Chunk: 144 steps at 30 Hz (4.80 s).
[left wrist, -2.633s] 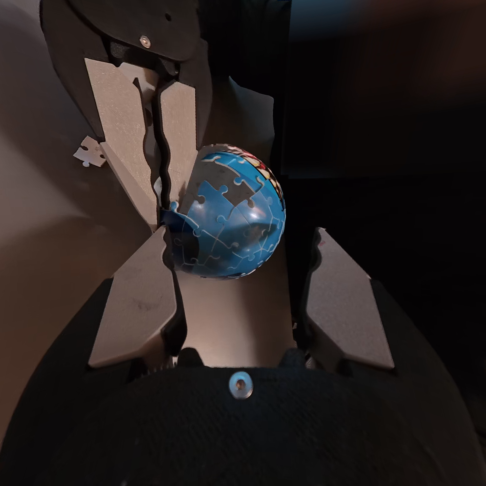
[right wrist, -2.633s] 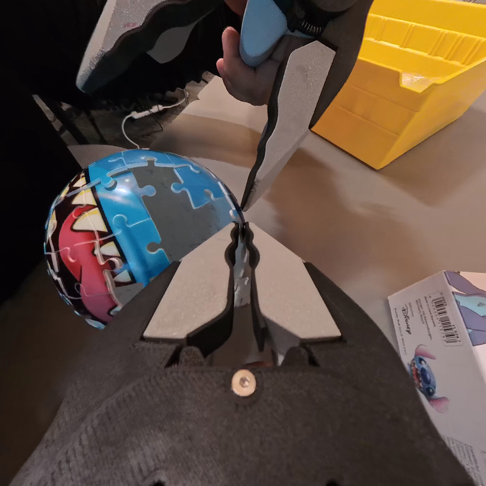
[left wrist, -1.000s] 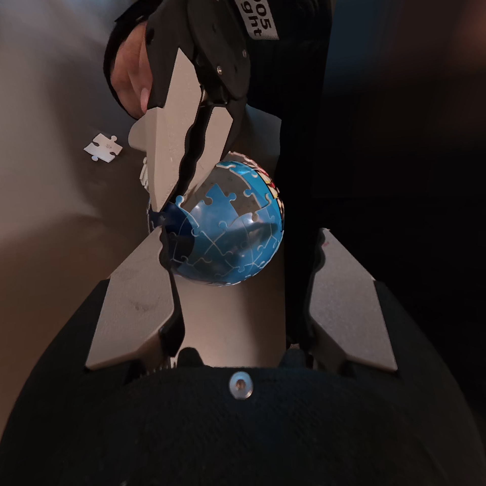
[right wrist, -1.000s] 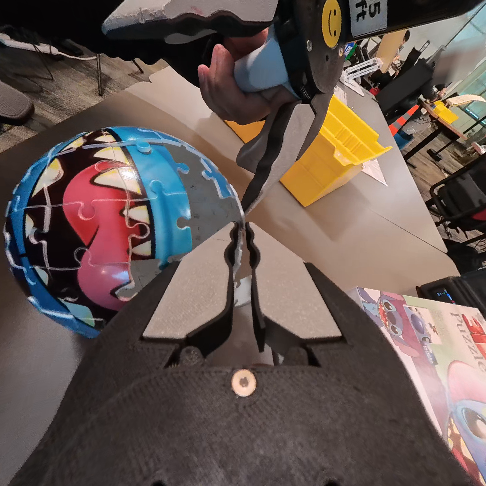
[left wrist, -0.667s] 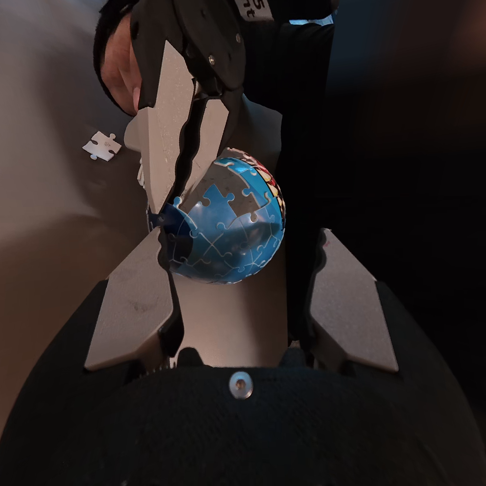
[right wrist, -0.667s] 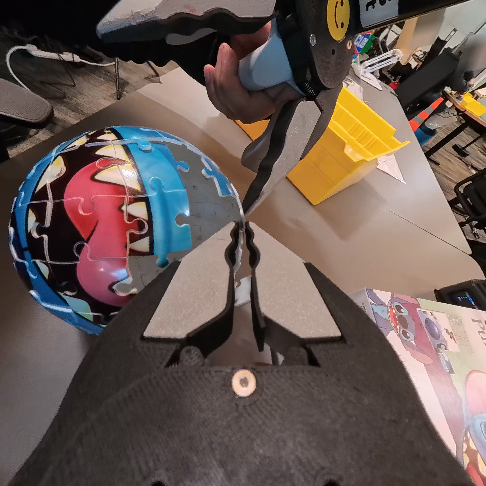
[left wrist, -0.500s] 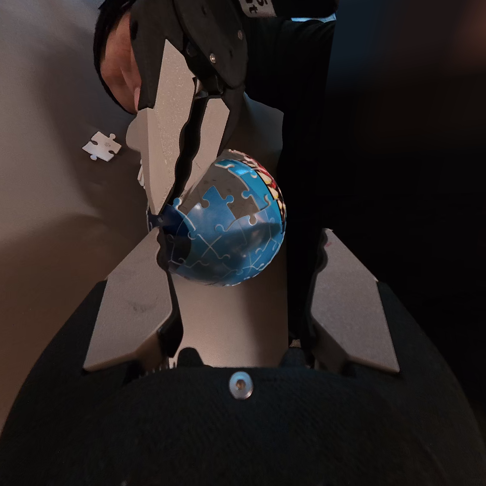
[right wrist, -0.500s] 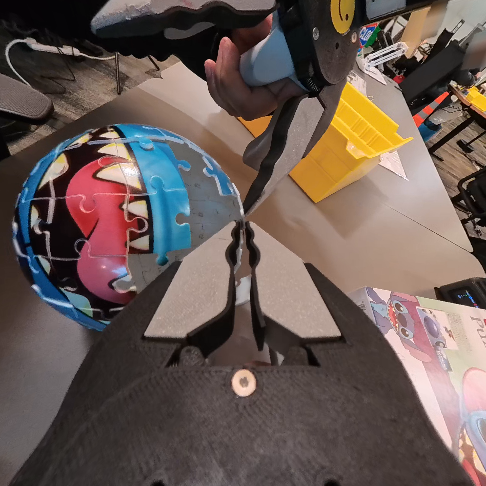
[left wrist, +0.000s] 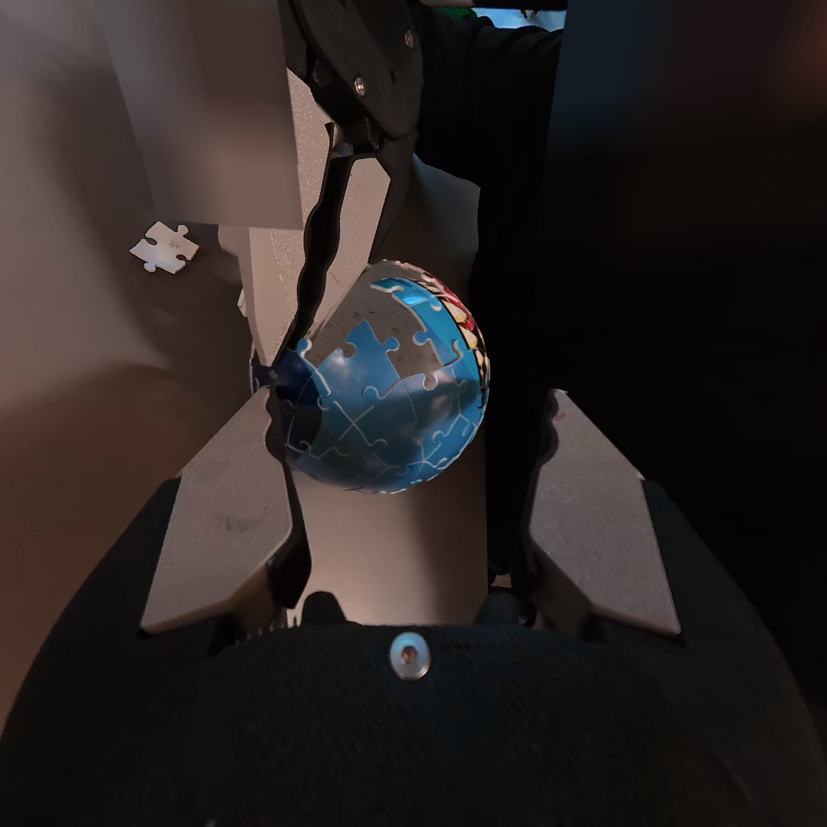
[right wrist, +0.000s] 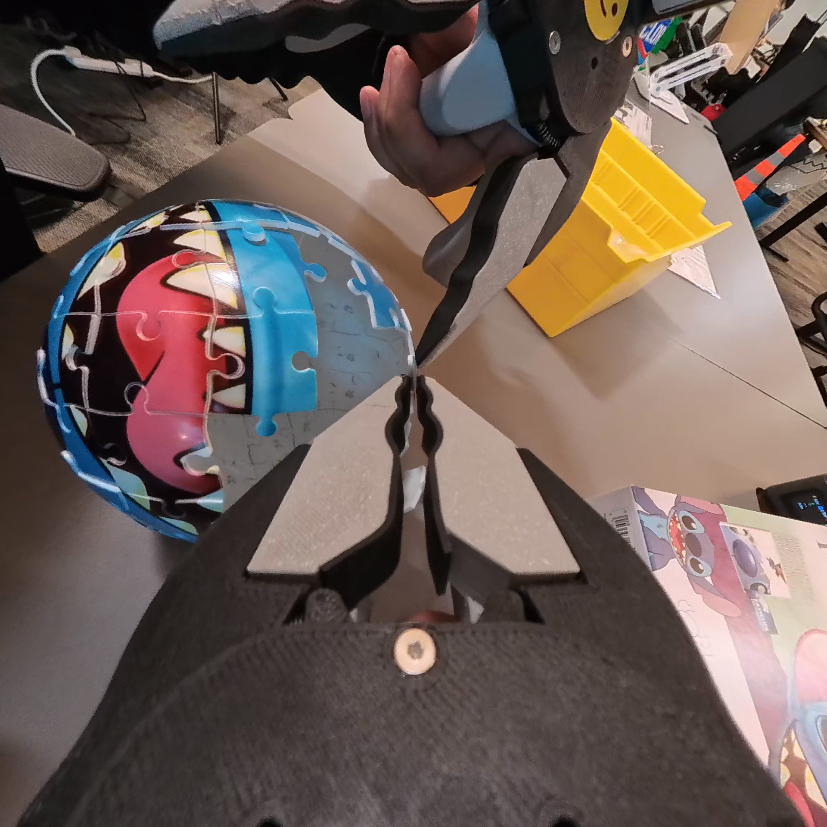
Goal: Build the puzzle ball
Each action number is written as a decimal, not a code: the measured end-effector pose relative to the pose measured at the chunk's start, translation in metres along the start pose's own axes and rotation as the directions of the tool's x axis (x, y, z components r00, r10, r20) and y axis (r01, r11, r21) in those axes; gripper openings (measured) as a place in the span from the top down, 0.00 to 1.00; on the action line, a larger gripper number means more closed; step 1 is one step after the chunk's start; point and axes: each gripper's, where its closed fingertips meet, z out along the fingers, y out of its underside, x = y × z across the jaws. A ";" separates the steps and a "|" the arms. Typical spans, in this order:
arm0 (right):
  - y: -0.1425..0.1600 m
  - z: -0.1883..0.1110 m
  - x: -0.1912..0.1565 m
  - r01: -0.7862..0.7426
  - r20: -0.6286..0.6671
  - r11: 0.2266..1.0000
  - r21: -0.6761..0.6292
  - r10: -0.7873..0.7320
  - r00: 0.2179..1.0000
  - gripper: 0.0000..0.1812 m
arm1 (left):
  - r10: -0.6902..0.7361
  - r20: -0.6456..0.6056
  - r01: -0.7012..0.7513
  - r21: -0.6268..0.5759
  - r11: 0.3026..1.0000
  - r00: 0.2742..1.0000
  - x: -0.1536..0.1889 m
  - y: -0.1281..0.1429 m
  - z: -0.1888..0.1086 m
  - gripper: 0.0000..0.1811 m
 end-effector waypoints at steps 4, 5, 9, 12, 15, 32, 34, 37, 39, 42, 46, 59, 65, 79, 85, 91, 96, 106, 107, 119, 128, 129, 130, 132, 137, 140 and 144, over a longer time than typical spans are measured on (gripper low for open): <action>-0.001 0.001 -0.001 -0.022 0.015 1.000 0.015 0.022 1.000 1.00 | -0.001 -0.001 0.001 -0.003 1.000 1.000 0.000 0.001 0.000 0.39; -0.002 0.001 0.000 -0.042 0.018 0.999 0.024 0.042 0.999 1.00 | -0.003 0.000 0.003 0.005 1.000 1.000 0.000 0.000 -0.001 0.39; -0.005 -0.001 0.001 -0.118 0.071 0.992 0.046 0.114 0.991 1.00 | -0.014 -0.013 0.014 0.030 0.999 1.000 0.000 -0.002 -0.004 0.41; -0.007 -0.003 0.000 -0.140 0.089 0.989 0.057 0.134 0.987 0.99 | -0.015 -0.002 0.015 0.025 1.000 1.000 -0.001 0.000 -0.005 0.42; -0.008 -0.006 0.002 -0.128 0.063 0.990 0.062 0.124 0.990 0.94 | -0.027 0.006 0.027 0.047 0.999 1.000 -0.001 0.000 -0.008 0.42; 0.004 -0.064 0.047 -0.487 -0.037 0.865 0.124 0.495 0.868 0.81 | -0.041 0.141 0.014 0.189 0.982 0.989 0.026 0.017 -0.015 0.42; 0.007 -0.064 0.043 -0.482 -0.070 0.869 0.114 0.491 0.869 0.81 | -0.051 0.158 0.020 0.195 0.981 0.986 0.032 0.024 -0.012 0.42; 0.013 -0.065 0.035 -0.482 -0.102 0.872 0.089 0.490 0.866 0.80 | -0.050 0.186 0.013 0.199 0.980 0.981 0.042 0.033 -0.009 0.42; 0.018 -0.066 0.031 -0.496 -0.096 0.865 0.071 0.501 0.860 0.80 | -0.047 0.201 0.003 0.214 0.977 0.978 0.048 0.035 -0.009 0.42; 0.026 -0.063 0.019 -0.535 -0.029 0.844 0.037 0.536 0.844 0.80 | -0.049 0.217 -0.002 0.228 0.974 0.975 0.050 0.035 -0.010 0.42; 0.024 -0.055 0.004 -0.613 0.093 0.790 0.019 0.609 0.788 0.76 | -0.032 0.226 -0.020 0.226 0.974 0.974 0.049 0.031 -0.009 0.42; 0.042 -0.028 -0.007 -0.478 -0.052 0.854 -0.206 0.478 0.877 0.86 | 0.043 0.188 -0.082 0.203 0.976 0.981 0.040 0.024 -0.014 0.42; 0.035 -0.022 -0.014 -0.470 -0.037 0.860 -0.200 0.473 0.880 0.92 | 0.078 0.170 -0.111 0.188 0.976 0.982 0.041 0.025 -0.009 0.42; 0.035 -0.015 -0.009 -0.457 -0.090 0.875 -0.160 0.449 0.889 1.00 | 0.097 0.161 -0.123 0.163 0.979 0.982 0.035 0.027 -0.009 0.44; 0.034 -0.013 -0.009 -0.448 -0.114 0.879 -0.160 0.435 0.893 1.00 | 0.101 0.161 -0.130 0.182 0.975 0.982 0.033 0.023 -0.008 0.43; 0.032 -0.012 -0.007 -0.381 -0.148 0.911 -0.160 0.360 0.921 1.00 | 0.104 0.184 -0.142 0.208 0.968 0.977 0.036 0.017 -0.005 0.41; 0.029 -0.011 -0.012 -0.398 -0.114 0.906 -0.143 0.385 0.916 1.00 | 0.112 0.212 -0.154 0.195 0.969 0.971 0.037 0.019 -0.001 0.41; 0.028 -0.010 -0.014 -0.324 -0.138 0.929 -0.182 0.302 0.943 1.00 | 0.108 0.222 -0.150 0.186 0.971 0.969 0.039 0.019 0.002 0.41; 0.028 -0.010 -0.014 -0.315 -0.143 0.932 -0.181 0.292 0.946 1.00 | 0.106 0.222 -0.149 0.187 0.971 0.969 0.039 0.019 0.002 0.41; 0.026 -0.011 -0.017 -0.283 -0.120 0.943 -0.172 0.265 0.957 0.94 | 0.083 0.217 -0.126 0.192 0.973 0.973 0.040 0.022 0.002 0.43; 0.011 -0.034 -0.007 -0.383 -0.044 0.922 -0.055 0.381 0.924 0.87 | 0.044 0.233 -0.100 0.235 0.967 0.972 0.041 0.027 -0.011 0.43; 0.011 -0.040 -0.002 -0.400 -0.049 0.915 -0.048 0.398 0.916 0.86 | 0.033 0.241 -0.095 0.247 0.964 0.970 0.041 0.029 -0.014 0.43; 0.010 -0.046 0.002 -0.420 -0.047 0.907 -0.032 0.419 0.907 0.86 | 0.019 0.245 -0.085 0.262 0.961 0.969 0.042 0.031 -0.016 0.43; 0.006 -0.059 0.008 -0.463 -0.024 0.886 0.009 0.463 0.886 0.87 | -0.009 0.255 -0.068 0.293 0.954 0.967 0.043 0.035 -0.021 0.44; -0.003 -0.075 0.012 -0.545 0.055 0.834 0.090 0.542 0.839 0.86 | -0.074 0.278 -0.038 0.378 0.925 0.958 0.050 0.044 -0.025 0.43; -0.007 -0.079 0.007 -0.573 0.114 0.813 0.104 0.563 0.819 0.86 | -0.095 0.282 -0.029 0.406 0.913 0.955 0.060 0.051 -0.021 0.43; 0.006 -0.071 0.002 -0.575 0.100 0.817 0.039 0.569 0.816 0.84 | -0.116 0.283 -0.019 0.435 0.900 0.952 0.071 0.058 -0.013 0.43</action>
